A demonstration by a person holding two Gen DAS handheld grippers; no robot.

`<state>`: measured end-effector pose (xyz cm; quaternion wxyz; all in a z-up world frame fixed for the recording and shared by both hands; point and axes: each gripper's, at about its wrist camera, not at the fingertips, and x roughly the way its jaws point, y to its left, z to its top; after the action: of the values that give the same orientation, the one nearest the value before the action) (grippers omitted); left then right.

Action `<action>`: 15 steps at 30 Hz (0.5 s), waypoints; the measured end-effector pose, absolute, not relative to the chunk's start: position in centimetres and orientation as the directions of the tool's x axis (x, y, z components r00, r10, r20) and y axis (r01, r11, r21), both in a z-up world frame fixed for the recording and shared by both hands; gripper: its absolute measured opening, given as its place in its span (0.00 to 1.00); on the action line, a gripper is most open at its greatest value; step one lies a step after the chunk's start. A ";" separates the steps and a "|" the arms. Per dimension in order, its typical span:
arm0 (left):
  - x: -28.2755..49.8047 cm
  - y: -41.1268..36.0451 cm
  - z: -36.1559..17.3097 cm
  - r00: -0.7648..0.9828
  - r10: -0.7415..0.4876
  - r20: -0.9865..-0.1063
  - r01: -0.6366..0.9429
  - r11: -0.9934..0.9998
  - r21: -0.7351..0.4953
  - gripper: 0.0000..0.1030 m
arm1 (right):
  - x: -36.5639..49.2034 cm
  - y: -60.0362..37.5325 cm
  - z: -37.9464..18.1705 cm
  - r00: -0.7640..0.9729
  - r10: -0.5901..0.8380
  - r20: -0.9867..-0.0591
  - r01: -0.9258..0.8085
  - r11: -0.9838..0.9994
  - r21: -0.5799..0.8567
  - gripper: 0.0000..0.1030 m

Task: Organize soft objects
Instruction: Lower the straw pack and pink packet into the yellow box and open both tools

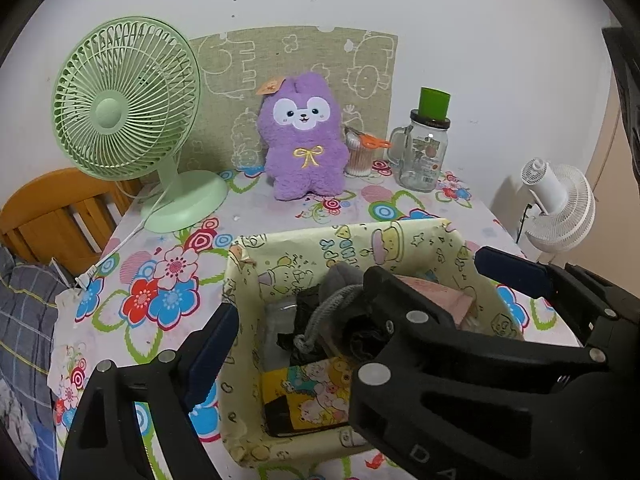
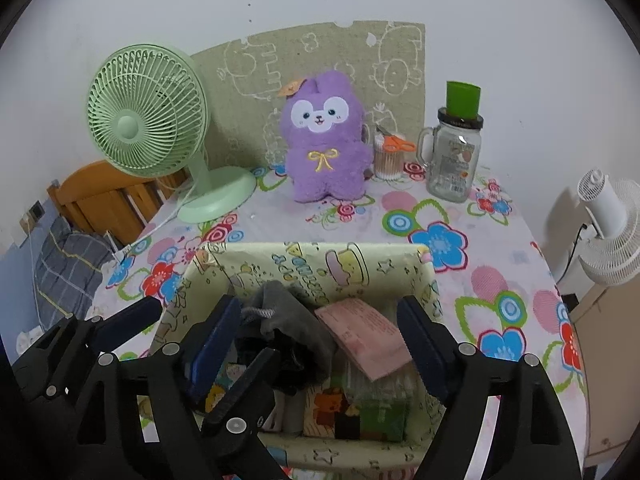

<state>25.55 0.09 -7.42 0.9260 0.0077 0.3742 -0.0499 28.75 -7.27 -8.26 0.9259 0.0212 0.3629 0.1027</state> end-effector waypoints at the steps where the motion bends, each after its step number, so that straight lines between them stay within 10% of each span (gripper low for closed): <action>1: 25.4 0.0 -7.4 0.714 -0.091 -0.695 0.100 0.995 -0.027 0.87 | 28.6 -7.4 -8.2 0.715 0.202 -0.669 -0.171 0.979 0.113 0.80; 15: 21.4 -1.7 -5.3 0.730 -0.080 -0.679 0.118 0.993 0.009 0.87 | 23.8 -8.9 -6.0 0.769 0.142 -0.623 -0.114 0.990 0.085 0.80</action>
<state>21.45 -1.66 -5.35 0.9296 0.0258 0.3638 -0.0533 23.82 -8.91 -6.05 0.9403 0.0211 0.3329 0.0680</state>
